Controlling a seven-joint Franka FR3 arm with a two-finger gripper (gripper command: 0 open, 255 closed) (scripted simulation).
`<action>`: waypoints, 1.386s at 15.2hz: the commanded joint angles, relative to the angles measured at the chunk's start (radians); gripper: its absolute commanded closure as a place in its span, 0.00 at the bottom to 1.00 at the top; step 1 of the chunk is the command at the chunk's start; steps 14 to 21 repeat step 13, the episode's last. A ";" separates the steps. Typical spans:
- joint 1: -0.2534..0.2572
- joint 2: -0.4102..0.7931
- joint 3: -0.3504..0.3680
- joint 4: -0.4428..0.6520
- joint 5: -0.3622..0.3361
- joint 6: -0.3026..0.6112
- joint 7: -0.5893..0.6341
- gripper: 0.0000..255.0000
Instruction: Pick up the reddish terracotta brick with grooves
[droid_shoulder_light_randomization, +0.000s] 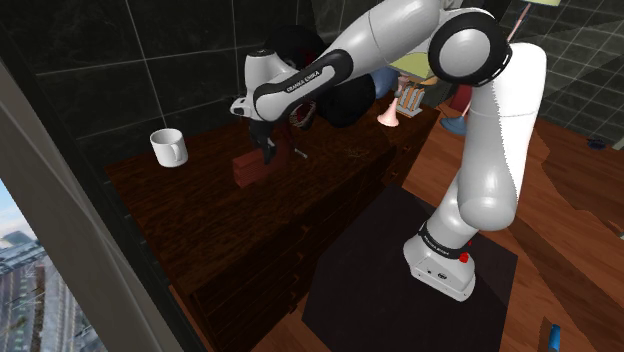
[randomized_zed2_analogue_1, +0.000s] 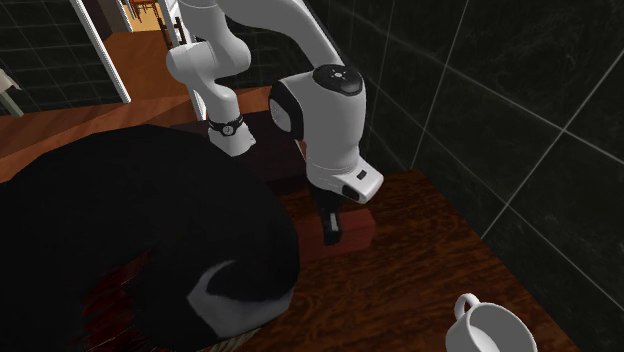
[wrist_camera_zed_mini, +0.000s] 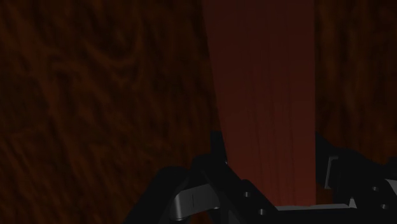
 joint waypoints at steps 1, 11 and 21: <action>-0.001 -0.015 0.001 0.009 0.002 -0.023 -0.001 1.00; -0.003 -0.082 0.004 0.056 0.011 -0.137 -0.008 1.00; -0.003 -0.083 0.005 0.057 0.011 -0.138 -0.008 1.00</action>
